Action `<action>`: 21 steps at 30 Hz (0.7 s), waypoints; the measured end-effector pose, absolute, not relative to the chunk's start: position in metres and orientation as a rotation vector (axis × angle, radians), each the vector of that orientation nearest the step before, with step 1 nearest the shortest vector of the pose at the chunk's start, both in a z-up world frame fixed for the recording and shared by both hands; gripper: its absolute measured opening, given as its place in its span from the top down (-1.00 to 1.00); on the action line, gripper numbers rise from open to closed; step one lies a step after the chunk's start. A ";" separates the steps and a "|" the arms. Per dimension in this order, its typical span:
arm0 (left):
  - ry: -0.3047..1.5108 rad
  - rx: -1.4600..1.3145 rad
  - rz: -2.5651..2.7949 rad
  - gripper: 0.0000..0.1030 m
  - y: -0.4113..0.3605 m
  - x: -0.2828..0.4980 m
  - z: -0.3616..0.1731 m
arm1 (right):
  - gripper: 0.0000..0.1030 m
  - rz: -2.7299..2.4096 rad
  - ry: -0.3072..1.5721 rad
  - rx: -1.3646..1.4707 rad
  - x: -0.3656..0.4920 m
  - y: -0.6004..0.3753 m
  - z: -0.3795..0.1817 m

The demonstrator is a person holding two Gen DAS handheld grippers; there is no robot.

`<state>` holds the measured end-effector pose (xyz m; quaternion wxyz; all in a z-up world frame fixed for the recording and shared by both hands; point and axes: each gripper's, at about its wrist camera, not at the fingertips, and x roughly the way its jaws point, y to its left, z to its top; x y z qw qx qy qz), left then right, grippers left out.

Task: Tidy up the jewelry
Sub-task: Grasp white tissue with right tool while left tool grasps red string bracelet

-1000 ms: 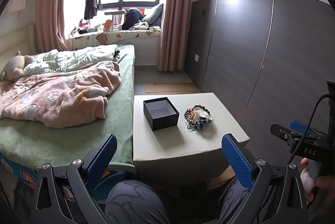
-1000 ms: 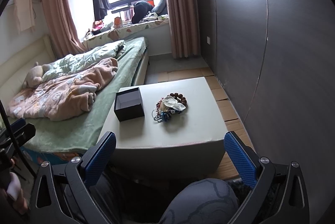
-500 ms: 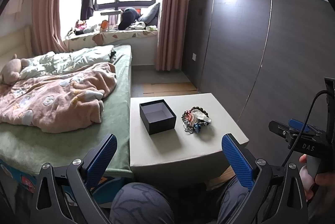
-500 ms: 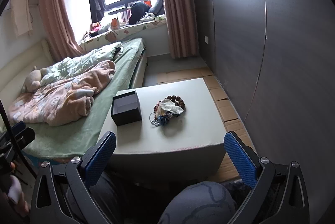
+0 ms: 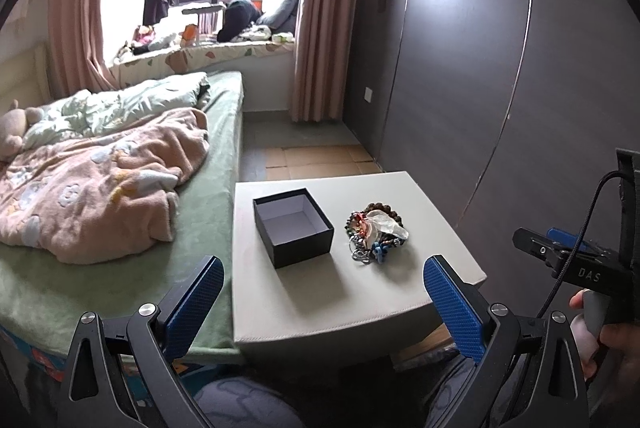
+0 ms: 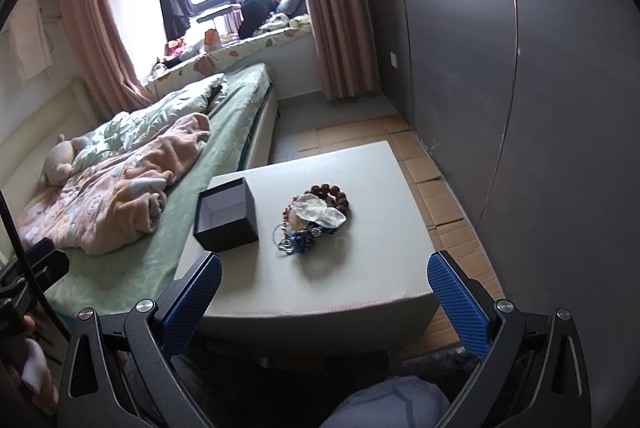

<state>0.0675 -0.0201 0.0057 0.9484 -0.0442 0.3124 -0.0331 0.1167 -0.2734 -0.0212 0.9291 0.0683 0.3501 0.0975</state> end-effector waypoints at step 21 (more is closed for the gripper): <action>0.819 -0.182 -0.168 -0.29 -0.038 0.186 -0.051 | -0.32 0.292 0.949 0.414 0.260 -0.288 -0.098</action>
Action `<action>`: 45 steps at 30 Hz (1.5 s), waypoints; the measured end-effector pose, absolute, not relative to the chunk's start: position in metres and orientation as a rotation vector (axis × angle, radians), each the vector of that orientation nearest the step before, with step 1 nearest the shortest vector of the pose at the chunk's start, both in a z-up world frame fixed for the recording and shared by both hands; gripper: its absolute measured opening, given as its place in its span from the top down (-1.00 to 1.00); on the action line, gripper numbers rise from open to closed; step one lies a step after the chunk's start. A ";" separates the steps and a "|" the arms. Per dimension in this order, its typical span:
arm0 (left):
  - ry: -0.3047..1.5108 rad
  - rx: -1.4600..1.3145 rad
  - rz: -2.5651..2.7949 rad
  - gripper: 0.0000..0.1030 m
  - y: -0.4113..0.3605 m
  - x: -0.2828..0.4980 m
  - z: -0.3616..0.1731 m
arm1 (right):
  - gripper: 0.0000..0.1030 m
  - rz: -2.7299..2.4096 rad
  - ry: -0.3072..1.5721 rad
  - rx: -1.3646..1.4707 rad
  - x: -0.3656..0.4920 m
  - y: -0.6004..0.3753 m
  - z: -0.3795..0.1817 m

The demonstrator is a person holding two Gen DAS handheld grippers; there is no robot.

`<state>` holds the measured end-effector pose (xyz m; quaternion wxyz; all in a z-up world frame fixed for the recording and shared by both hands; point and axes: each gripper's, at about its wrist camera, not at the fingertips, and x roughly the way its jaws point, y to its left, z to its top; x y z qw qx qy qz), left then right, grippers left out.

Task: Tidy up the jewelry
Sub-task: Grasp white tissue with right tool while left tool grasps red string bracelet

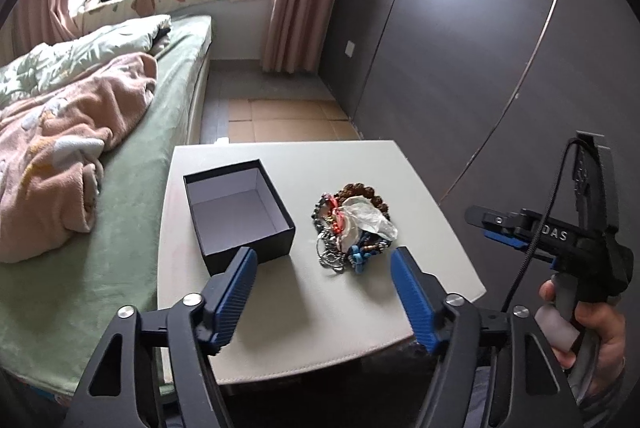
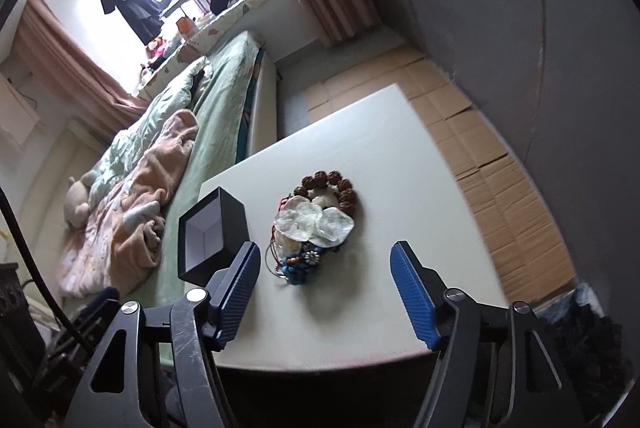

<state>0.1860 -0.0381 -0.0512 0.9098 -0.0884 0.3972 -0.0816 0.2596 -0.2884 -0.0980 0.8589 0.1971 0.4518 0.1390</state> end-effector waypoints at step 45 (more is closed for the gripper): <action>1.200 -0.259 -0.212 0.19 -0.079 0.362 -0.145 | 0.94 0.320 0.927 0.807 0.355 -0.324 -0.146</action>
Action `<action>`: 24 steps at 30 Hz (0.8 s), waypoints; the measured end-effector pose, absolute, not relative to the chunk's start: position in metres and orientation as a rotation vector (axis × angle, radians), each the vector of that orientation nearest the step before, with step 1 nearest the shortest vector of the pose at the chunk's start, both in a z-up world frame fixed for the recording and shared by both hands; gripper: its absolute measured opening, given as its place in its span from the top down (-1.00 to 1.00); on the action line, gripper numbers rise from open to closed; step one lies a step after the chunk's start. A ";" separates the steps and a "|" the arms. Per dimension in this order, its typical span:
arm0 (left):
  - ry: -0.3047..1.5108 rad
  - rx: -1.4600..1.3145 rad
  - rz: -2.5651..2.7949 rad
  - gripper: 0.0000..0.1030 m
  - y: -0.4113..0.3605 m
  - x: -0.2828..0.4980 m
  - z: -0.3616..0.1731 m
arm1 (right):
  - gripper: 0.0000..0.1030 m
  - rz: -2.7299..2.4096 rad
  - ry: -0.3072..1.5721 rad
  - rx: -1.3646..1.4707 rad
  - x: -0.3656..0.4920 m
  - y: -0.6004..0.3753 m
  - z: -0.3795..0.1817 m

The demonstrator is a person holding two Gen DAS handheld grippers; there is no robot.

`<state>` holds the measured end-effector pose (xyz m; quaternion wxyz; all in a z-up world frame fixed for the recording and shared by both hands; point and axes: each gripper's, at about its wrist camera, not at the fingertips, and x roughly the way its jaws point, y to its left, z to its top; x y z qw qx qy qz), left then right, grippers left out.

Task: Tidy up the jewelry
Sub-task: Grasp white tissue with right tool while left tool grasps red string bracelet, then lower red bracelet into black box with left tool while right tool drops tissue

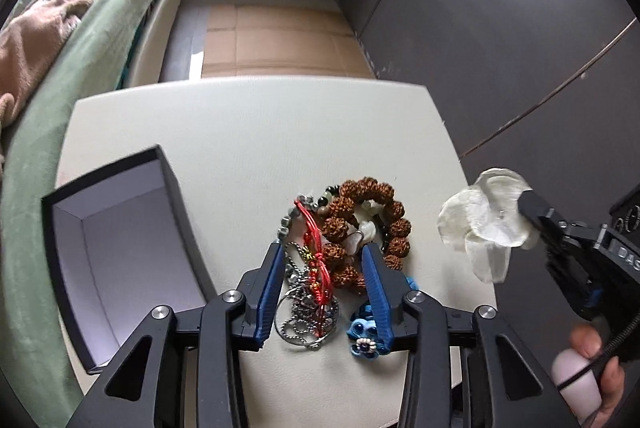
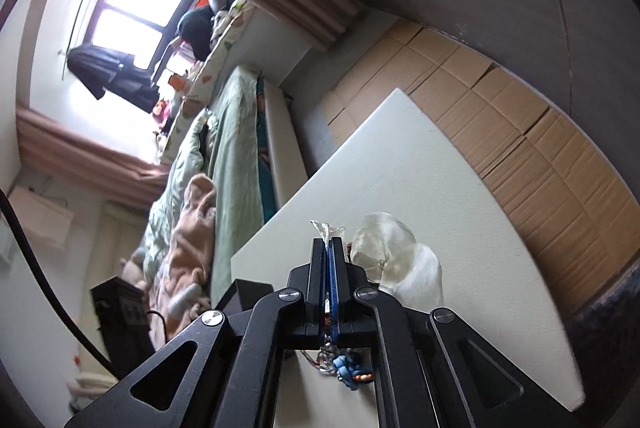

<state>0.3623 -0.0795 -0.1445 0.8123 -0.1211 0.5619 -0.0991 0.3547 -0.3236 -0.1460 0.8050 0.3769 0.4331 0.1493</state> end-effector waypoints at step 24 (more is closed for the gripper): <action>1.133 -0.368 -0.211 0.95 -0.030 0.342 -0.117 | 0.94 0.617 0.907 0.876 0.368 -0.264 -0.142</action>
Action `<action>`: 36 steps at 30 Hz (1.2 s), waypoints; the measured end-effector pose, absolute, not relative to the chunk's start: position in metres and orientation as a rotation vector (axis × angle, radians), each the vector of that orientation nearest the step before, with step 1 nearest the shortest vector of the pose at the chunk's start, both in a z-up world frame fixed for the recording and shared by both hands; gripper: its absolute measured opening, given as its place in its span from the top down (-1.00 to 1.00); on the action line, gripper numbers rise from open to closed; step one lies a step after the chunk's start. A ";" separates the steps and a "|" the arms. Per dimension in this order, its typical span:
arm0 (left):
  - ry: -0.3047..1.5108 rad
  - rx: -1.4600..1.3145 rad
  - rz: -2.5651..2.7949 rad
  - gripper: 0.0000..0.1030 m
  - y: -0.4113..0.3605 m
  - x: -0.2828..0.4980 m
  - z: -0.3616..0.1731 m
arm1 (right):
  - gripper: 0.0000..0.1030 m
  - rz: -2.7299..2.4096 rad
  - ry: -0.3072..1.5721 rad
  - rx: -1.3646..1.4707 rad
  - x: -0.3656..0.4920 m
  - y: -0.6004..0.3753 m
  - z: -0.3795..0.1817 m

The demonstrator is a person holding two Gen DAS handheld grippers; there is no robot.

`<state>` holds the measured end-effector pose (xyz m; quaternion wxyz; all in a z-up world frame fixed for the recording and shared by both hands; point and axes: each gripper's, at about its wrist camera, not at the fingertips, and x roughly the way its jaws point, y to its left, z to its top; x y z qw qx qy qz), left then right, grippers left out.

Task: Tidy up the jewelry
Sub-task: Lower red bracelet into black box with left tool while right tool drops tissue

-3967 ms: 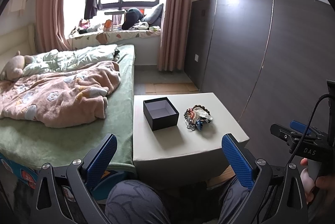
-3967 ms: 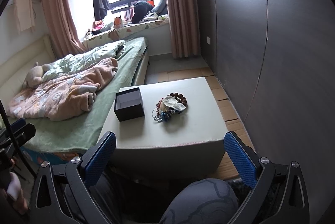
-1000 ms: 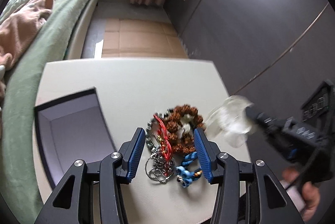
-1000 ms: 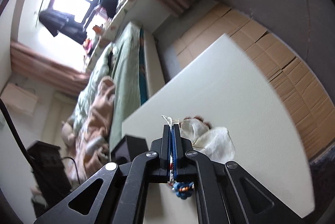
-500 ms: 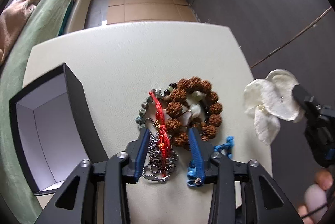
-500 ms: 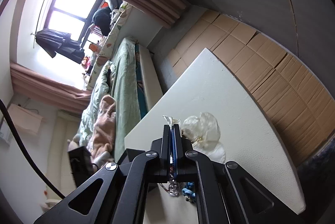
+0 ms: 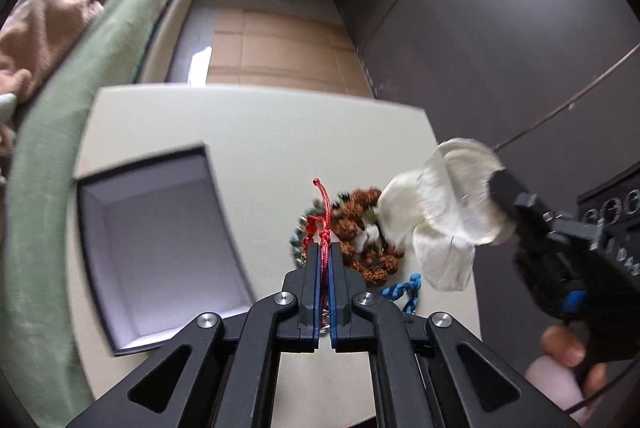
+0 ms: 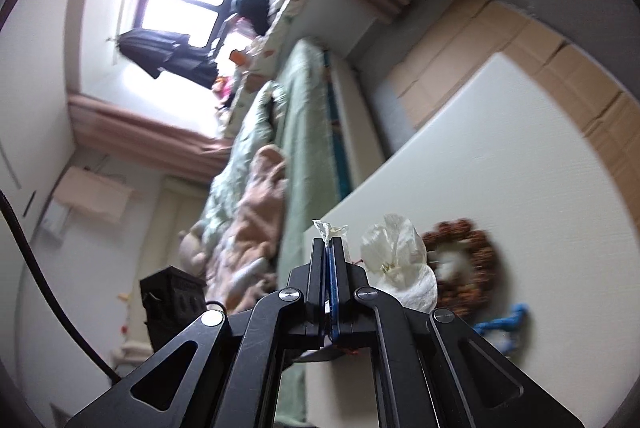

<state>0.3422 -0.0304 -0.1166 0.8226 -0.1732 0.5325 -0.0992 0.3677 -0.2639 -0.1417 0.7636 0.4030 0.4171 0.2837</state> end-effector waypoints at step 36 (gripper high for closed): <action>1.088 -0.460 -0.111 0.95 0.044 0.331 -0.120 | -0.65 0.559 1.059 0.923 0.382 -0.219 -0.166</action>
